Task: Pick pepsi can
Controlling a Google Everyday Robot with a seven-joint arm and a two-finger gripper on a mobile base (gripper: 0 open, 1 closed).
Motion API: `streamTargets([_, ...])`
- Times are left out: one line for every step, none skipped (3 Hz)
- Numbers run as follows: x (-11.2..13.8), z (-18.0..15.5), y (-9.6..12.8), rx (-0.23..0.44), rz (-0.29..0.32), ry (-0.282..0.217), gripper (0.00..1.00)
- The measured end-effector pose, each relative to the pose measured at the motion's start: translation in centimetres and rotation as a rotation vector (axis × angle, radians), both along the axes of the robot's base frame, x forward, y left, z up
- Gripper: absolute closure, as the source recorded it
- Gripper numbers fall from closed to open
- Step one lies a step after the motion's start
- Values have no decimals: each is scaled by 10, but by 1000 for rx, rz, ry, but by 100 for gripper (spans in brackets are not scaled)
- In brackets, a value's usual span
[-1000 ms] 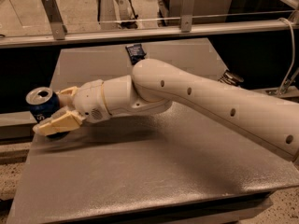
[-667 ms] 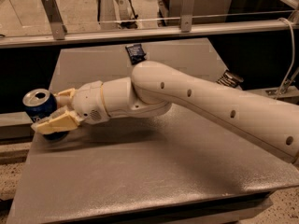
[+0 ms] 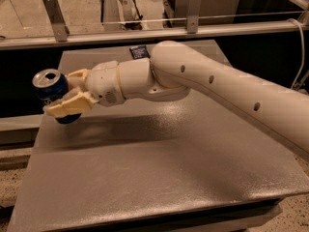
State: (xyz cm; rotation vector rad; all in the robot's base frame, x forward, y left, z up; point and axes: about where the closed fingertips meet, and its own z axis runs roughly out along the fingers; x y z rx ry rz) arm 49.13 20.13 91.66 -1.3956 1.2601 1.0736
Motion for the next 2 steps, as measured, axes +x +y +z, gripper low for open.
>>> streamTargets([27, 39, -36, 14, -37, -79, 100])
streamTargets([33, 52, -41, 24, -44, -99, 100])
